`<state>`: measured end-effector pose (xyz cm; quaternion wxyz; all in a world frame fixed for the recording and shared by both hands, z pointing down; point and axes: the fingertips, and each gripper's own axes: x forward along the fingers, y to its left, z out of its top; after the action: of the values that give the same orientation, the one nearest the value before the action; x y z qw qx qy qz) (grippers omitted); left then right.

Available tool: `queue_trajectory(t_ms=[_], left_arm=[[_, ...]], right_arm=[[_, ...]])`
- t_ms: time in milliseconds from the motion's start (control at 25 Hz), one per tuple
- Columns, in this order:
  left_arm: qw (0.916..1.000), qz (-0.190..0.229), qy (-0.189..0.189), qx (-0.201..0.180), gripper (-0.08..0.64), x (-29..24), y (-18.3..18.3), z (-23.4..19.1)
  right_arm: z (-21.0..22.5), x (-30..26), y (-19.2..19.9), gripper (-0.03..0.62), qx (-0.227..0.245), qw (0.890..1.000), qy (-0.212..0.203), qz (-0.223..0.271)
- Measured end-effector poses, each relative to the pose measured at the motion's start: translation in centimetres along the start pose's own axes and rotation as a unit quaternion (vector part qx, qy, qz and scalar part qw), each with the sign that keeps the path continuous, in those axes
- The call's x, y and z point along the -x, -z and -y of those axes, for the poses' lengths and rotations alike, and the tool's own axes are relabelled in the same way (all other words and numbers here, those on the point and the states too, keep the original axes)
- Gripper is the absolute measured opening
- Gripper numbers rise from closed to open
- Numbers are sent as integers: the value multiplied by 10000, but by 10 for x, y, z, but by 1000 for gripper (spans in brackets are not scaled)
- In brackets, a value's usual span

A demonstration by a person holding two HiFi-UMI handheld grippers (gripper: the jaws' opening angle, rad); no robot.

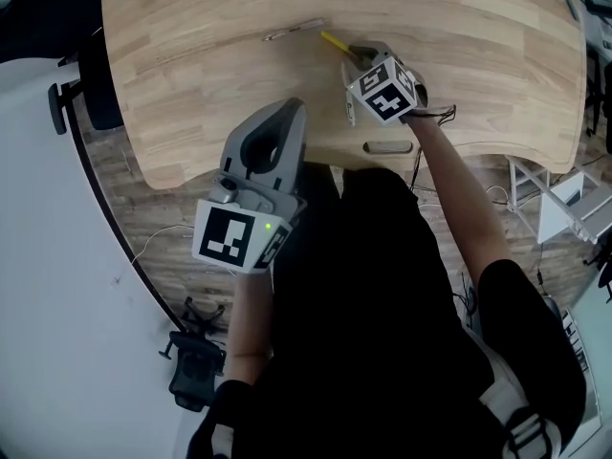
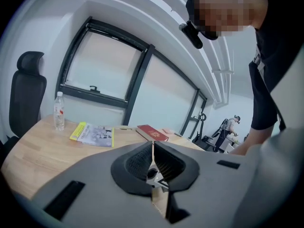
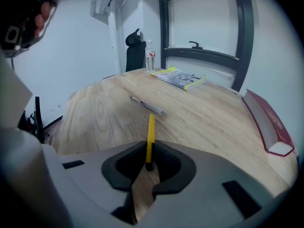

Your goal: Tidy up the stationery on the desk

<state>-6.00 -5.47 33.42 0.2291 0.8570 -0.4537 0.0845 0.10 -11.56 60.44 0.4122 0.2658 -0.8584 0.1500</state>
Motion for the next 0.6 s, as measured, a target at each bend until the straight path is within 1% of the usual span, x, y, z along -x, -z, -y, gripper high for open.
queue_trajectory(t_ms=[120,280,440,520,600], left_arm=[[10000,6,4,-43,40,-5,-1,0],[10000,15,7,-16,39,-11,-2,-1],[9996,143,57,236,38,-19,-8,0],[9995,220,144,160,38,-25,-13,5],[9996,197,206,-17,37,-33,-14,10]], right_arm=[[6,11,-2,66,-213,9997,80,134],[19,29,1,66,-481,9980,347,238],[37,49,18,66,-937,9927,713,251],[45,57,31,66,-1120,9895,894,188],[51,64,42,66,-1341,9852,1057,170]])
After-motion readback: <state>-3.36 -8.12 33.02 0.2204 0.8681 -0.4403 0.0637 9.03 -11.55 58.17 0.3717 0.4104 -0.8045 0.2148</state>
